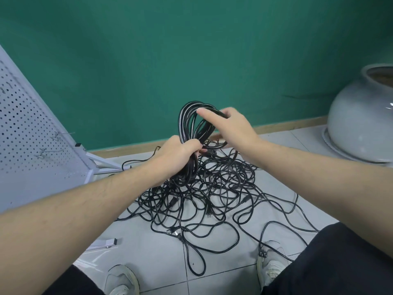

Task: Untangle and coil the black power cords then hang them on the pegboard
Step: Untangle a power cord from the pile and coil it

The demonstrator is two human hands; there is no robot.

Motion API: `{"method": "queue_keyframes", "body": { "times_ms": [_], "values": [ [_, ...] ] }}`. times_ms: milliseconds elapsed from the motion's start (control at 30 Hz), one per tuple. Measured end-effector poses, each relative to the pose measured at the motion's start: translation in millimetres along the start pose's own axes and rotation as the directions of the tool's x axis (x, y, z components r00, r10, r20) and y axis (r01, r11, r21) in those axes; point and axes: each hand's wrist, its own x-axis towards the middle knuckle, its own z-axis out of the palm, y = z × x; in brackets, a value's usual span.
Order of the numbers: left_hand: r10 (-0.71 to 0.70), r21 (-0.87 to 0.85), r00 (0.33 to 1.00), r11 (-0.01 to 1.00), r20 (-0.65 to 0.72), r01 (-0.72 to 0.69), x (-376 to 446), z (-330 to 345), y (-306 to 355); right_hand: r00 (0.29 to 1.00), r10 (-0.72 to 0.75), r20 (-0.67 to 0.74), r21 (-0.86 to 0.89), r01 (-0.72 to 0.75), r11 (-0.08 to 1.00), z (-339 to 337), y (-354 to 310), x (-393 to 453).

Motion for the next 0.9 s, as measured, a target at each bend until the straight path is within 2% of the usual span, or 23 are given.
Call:
{"method": "queue_keyframes", "body": {
  "times_ms": [67,133,200,233,400,533,700,833,900],
  "values": [
    [-0.079,-0.099,0.995,0.992,-0.057,0.073,0,2,-1,0.983,0.086,0.164,0.194,-0.117,0.974,0,-1,1],
    [-0.169,-0.256,0.985,0.954,-0.036,0.155,2,2,-2,0.961,0.047,0.273,0.384,-0.153,0.911,-2,-2,2],
    [-0.181,-0.415,0.983,0.892,0.039,0.181,3,1,0,0.952,-0.018,0.306,0.465,-0.133,0.875,-3,-2,0],
    [-0.163,-0.439,0.984,0.881,0.074,0.179,2,1,0,0.956,-0.034,0.29,0.486,-0.117,0.866,-2,-1,0],
    [-0.038,-0.39,0.986,0.916,0.16,0.099,-6,10,-1,0.988,-0.032,0.15,0.456,-0.04,0.889,9,-3,-7],
    [-0.005,-0.306,0.987,0.95,0.161,0.055,-14,15,12,0.999,-0.029,0.028,0.509,0.01,0.861,9,-9,-3],
    [0.035,-0.362,0.963,0.93,0.266,0.066,-17,18,20,0.996,0.015,0.091,0.683,-0.073,0.727,10,-18,0],
    [0.069,-0.445,0.92,0.888,0.386,0.12,-14,15,19,0.993,-0.026,0.116,0.596,-0.049,0.801,4,-16,4],
    [0.052,-0.486,0.926,0.862,0.374,0.148,-12,18,16,0.992,-0.031,0.121,0.527,-0.038,0.849,3,-14,5]
  ]
}}
